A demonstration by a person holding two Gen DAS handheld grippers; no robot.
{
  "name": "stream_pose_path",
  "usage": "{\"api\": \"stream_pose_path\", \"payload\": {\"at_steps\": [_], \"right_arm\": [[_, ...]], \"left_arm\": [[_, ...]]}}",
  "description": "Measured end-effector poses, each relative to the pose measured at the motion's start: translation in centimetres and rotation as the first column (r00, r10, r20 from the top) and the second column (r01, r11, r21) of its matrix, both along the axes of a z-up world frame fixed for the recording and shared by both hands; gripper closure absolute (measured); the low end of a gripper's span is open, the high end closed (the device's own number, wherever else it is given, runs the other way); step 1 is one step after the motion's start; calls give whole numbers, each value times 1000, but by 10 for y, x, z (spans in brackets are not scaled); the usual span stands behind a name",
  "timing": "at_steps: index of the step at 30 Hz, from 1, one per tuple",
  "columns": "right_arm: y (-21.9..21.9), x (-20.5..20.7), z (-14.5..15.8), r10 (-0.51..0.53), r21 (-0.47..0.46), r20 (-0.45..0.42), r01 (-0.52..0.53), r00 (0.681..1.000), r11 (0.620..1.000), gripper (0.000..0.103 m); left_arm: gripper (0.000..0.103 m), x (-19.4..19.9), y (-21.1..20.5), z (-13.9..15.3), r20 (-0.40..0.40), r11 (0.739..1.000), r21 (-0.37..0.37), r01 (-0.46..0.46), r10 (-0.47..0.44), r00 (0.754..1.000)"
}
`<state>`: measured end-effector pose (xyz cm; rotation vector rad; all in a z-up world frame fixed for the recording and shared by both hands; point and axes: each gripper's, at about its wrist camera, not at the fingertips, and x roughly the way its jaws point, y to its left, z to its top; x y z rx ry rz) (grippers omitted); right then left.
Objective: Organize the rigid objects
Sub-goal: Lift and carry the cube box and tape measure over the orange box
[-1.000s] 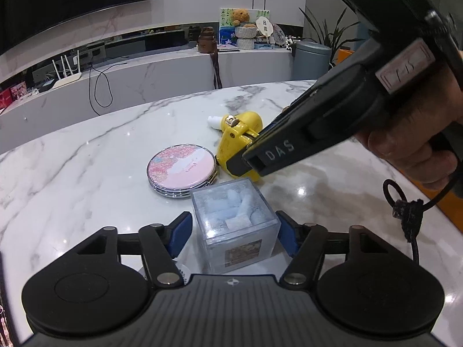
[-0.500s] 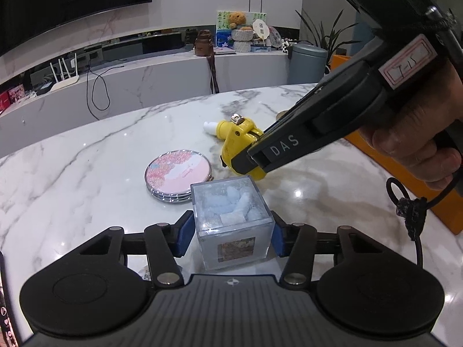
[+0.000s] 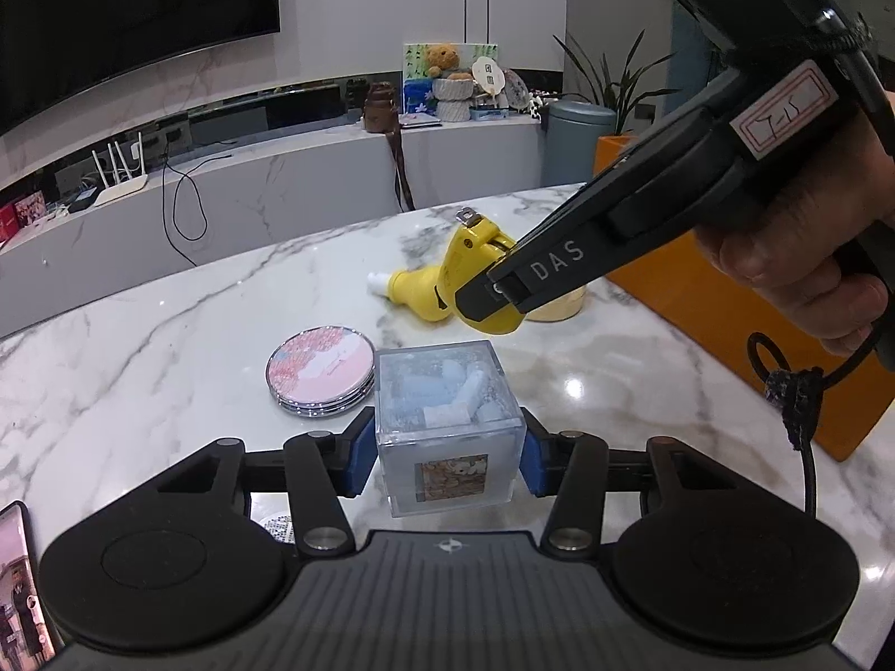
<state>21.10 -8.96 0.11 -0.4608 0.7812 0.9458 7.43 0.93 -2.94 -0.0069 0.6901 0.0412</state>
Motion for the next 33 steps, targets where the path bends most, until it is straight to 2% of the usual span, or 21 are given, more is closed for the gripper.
{"api": "stream_pose_path", "payload": {"at_steps": [12, 20, 25, 33], "right_arm": [[-28, -11, 26, -28, 52, 31, 26, 999, 998, 84], [-59, -9, 50, -82, 129, 24, 79, 996, 989, 84], [-85, 0, 59, -132, 175, 10, 128, 991, 976, 84], [-129, 21, 65, -244, 214, -12, 241, 970, 947, 84]], "left_arm": [[47, -15, -14, 16, 9, 1000, 9, 9, -9, 1000], [47, -27, -23, 33, 3, 1000, -6, 14, -14, 1000], [47, -21, -36, 44, 6, 999, 14, 39, -39, 999], [47, 10, -57, 72, 33, 996, -4, 93, -93, 995]]}}
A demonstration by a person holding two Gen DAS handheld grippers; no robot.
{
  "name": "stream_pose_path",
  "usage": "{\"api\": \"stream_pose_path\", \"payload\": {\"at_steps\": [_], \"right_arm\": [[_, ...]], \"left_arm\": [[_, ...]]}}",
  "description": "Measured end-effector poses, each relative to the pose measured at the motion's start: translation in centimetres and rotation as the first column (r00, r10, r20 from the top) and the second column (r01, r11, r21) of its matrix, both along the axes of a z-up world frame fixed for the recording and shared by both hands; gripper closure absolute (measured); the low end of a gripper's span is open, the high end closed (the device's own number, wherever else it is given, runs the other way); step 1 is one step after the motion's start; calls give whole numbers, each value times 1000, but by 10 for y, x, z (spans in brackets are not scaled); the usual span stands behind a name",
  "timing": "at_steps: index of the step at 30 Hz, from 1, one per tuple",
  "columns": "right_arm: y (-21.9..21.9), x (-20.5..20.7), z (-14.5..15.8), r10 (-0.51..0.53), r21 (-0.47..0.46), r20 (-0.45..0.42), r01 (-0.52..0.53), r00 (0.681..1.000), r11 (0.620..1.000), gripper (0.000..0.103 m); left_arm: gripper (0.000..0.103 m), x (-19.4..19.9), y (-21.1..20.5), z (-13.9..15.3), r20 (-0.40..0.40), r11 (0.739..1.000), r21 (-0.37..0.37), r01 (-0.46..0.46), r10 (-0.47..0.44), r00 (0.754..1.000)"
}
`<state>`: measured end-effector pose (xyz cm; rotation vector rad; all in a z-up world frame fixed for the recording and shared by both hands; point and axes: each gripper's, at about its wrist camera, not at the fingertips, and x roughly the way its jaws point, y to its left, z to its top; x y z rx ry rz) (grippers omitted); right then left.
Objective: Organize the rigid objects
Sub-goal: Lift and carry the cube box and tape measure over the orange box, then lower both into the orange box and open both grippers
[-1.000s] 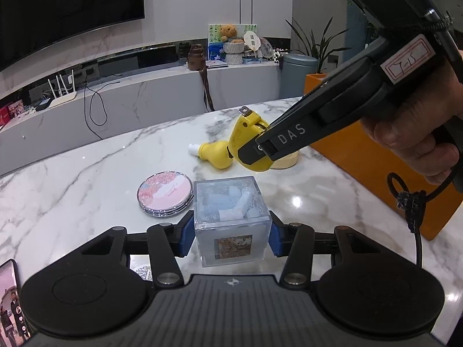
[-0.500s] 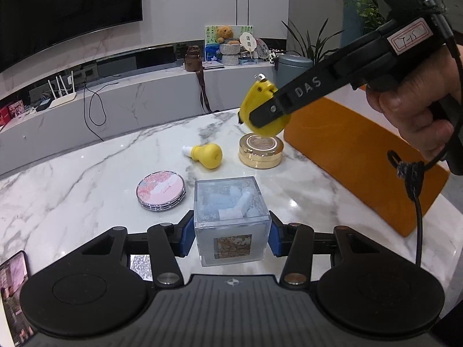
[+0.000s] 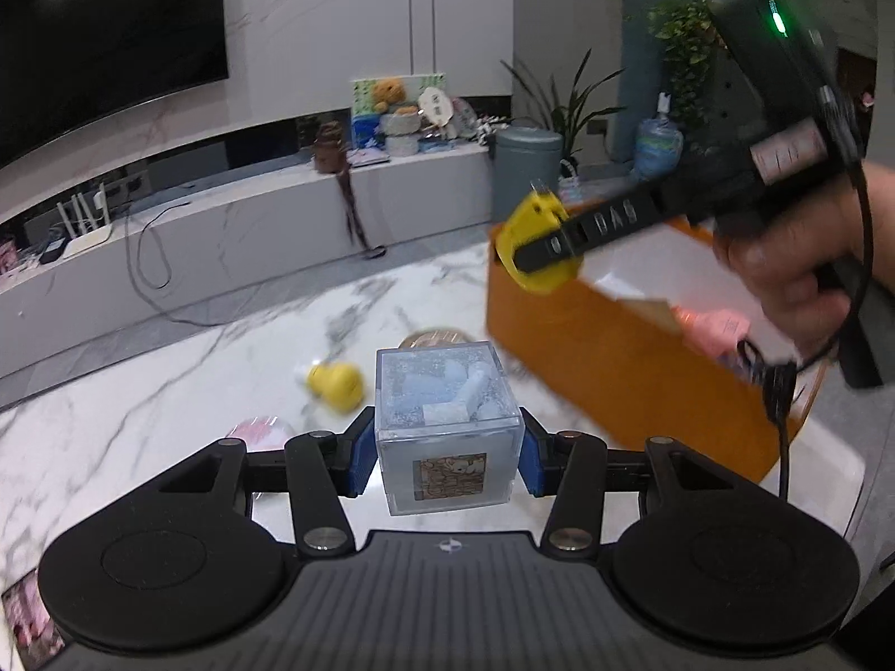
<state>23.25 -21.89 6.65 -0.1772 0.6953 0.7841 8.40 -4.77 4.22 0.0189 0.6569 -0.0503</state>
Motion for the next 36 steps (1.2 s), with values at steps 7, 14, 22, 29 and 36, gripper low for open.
{"api": "stream_pose_path", "payload": {"at_steps": [7, 14, 22, 29, 36], "right_arm": [[-48, 24, -3, -139, 29, -43, 141, 989, 990, 84], [-88, 40, -7, -237, 47, -89, 242, 967, 969, 84], [-113, 52, -21, -231, -44, -154, 227, 961, 973, 84], [-117, 52, -40, -188, -165, -207, 156, 960, 974, 84], [-108, 43, -60, -117, -269, -234, 52, 965, 962, 84]], "left_arm": [[47, 39, -25, 24, 11, 998, -25, 61, -61, 998], [47, 74, -60, 40, -6, 986, -51, 160, -161, 987], [47, 120, -91, 40, -73, 970, -30, 239, -241, 968], [47, 161, -116, 34, -153, 959, 11, 284, -279, 948], [47, 196, -129, 17, -222, 955, 0, 295, -288, 932]]}}
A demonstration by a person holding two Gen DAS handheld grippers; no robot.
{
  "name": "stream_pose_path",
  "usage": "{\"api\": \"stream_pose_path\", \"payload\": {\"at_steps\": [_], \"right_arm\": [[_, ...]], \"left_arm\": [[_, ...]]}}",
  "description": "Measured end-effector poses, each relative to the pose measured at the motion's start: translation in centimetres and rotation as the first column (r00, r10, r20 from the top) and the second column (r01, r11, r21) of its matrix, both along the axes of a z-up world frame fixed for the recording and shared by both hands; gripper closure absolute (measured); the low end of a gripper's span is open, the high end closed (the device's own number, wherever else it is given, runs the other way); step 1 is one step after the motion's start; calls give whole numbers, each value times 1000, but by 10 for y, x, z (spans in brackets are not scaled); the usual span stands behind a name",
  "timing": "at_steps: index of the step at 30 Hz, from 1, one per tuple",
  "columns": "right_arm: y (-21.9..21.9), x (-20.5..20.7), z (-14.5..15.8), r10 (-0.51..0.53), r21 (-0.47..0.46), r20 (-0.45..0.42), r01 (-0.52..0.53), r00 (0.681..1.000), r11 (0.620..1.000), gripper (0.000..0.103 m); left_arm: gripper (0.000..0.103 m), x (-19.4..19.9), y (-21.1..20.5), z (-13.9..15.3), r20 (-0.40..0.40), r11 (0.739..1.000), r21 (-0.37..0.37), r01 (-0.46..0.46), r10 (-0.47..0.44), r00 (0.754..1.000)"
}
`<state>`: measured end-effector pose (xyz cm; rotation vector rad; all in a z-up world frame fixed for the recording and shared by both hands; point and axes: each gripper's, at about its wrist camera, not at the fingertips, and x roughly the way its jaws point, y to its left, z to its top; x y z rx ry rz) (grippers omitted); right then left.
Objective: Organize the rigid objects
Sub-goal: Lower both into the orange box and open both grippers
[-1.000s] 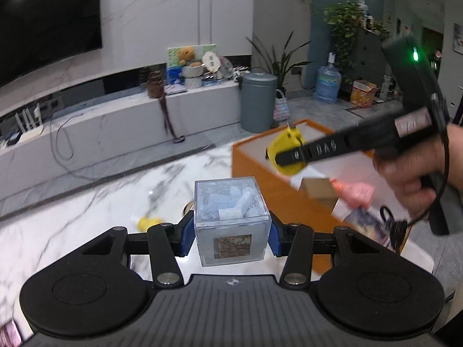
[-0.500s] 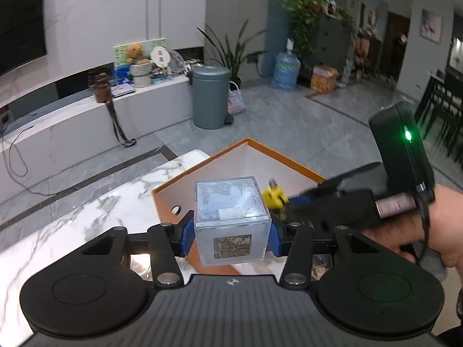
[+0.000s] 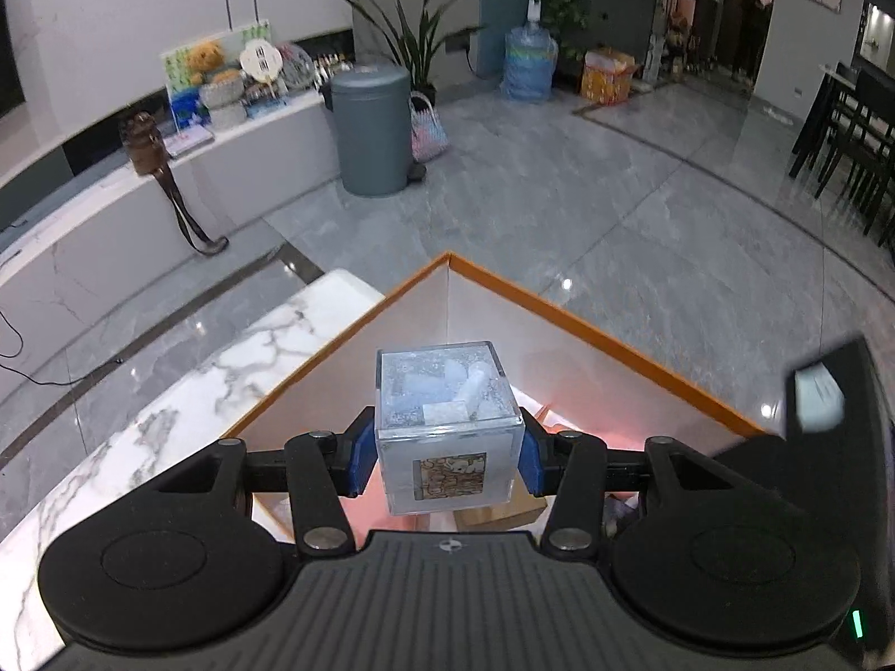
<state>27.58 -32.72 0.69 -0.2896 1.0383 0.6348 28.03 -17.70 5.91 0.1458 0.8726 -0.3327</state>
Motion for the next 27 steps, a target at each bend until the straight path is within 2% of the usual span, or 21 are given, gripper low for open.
{"api": "stream_pose_path", "payload": {"at_steps": [6, 10, 15, 18, 27], "right_arm": [[9, -8, -11, 95, -30, -51, -96, 994, 995, 84], [13, -7, -16, 104, -60, -58, -108, 993, 992, 84], [16, -9, -21, 126, -100, -65, -132, 990, 986, 84], [12, -9, -23, 132, -100, -78, -140, 988, 985, 84], [11, -11, -27, 154, -114, -105, -165, 983, 980, 84]], "left_arm": [[47, 23, -10, -23, -33, 998, 66, 19, -17, 999], [47, 36, -17, -36, -56, 997, 72, 19, -15, 998], [47, 51, -26, -52, -88, 992, 121, 43, -32, 996], [47, 57, -27, -60, -116, 991, 122, 50, -36, 993], [47, 72, -40, -79, -161, 978, 197, 74, -42, 986]]}}
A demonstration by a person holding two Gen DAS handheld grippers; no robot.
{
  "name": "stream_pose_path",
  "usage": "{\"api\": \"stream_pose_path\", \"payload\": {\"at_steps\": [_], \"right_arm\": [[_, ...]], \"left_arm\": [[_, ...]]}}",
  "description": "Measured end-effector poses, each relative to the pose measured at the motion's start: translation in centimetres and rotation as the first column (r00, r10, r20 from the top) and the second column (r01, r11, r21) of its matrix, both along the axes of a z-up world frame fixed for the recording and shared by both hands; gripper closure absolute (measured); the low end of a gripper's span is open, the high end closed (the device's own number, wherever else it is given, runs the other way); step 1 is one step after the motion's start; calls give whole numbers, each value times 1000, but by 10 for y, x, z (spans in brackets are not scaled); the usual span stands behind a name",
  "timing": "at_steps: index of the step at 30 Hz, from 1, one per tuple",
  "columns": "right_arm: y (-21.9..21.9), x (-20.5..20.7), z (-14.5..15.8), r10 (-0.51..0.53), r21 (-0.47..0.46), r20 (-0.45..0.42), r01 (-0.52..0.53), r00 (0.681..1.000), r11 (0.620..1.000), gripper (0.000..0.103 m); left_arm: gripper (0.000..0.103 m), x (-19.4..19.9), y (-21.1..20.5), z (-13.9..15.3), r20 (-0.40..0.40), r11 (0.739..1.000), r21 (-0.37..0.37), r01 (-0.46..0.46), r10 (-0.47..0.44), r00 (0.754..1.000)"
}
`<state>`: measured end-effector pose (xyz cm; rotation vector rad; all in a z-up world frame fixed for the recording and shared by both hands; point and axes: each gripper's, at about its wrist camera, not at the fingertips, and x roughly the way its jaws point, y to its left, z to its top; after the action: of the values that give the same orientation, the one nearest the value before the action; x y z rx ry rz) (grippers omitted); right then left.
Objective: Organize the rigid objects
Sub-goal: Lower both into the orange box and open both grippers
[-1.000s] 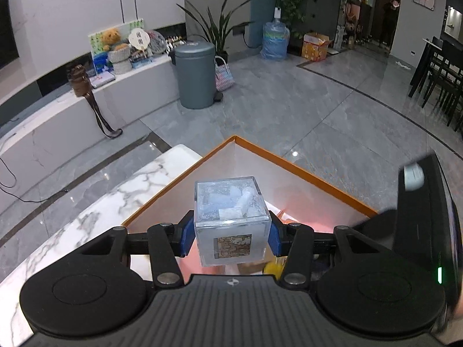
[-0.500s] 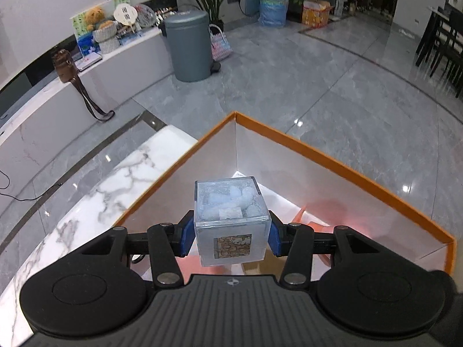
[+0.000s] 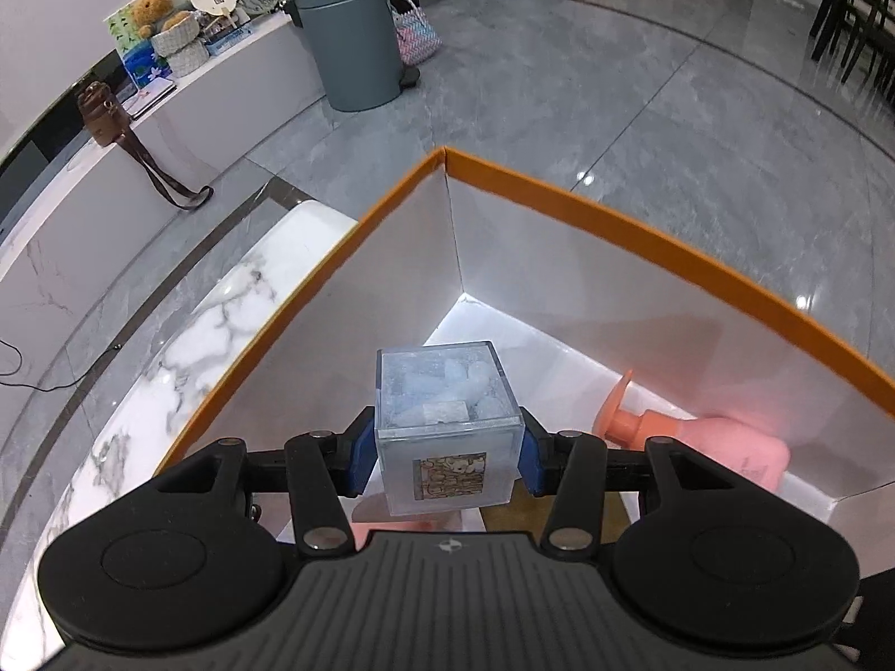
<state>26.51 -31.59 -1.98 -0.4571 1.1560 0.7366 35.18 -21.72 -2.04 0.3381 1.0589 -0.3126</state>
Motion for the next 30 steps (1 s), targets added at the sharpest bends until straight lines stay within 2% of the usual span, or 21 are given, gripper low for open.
{"api": "stream_pose_path", "payload": {"at_steps": [4, 5, 8, 15, 30], "right_arm": [[0, 2, 1, -11, 3, 4, 11, 1000, 1000, 81], [1, 6, -1, -17, 9, 6, 17, 1000, 1000, 74], [0, 7, 0, -28, 12, 14, 28, 1000, 1000, 66], [-5, 10, 1, -47, -10, 34, 48, 998, 999, 65], [-10, 9, 17, -81, -15, 87, 82, 993, 996, 63]], "left_arm": [[49, 1, 0, -5, -2, 1000, 15, -1, 1, 1000], [48, 3, 0, -5, -4, 1000, 18, -4, 4, 1000], [45, 3, 1, -5, -1, 1000, 29, -10, 10, 1000], [37, -1, 1, -1, 12, 1000, 31, 2, -3, 1000], [37, -16, 4, 28, 62, 1000, 26, 18, -19, 998]]}}
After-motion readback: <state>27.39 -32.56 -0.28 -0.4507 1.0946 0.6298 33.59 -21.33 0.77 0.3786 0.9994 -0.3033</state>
